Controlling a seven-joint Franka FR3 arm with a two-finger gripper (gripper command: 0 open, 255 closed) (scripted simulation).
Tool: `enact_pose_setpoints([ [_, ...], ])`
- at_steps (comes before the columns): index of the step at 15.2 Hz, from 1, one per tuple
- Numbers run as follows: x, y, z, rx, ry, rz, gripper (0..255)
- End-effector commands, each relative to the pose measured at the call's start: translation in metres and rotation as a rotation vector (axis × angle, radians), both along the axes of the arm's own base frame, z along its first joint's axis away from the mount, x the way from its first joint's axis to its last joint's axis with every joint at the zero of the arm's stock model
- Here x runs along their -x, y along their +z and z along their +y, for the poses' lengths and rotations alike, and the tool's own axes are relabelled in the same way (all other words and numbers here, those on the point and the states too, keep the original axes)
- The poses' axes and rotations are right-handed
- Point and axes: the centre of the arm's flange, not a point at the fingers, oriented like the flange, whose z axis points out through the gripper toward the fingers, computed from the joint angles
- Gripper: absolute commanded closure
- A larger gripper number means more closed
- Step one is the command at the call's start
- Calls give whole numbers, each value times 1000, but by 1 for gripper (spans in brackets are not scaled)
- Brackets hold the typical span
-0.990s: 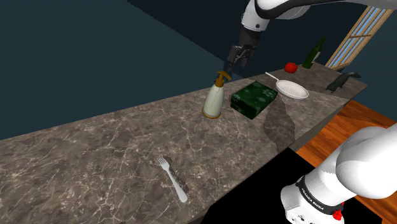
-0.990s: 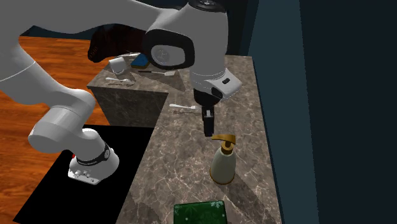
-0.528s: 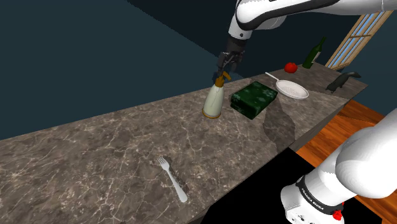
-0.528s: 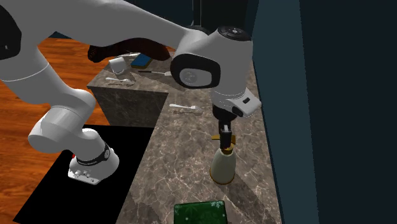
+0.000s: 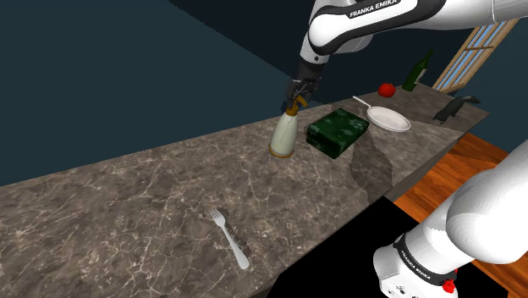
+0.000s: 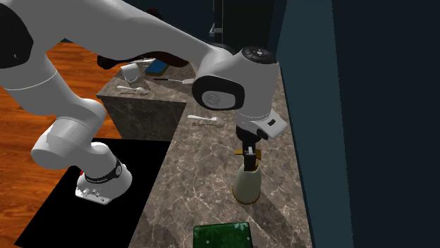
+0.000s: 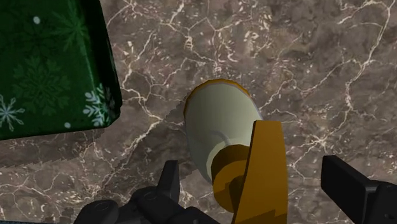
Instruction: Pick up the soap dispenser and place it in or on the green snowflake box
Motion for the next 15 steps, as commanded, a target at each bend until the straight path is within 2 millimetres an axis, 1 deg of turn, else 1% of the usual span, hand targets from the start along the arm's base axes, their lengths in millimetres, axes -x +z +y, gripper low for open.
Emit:
enact_pose_setpoints([
  [1,0,-1,0,0,0,0,0],
  [5,0,-1,0,0,0,0,0],
  [6,0,-1,0,0,0,0,255],
  [15,0,-1,0,0,0,0,255],
])
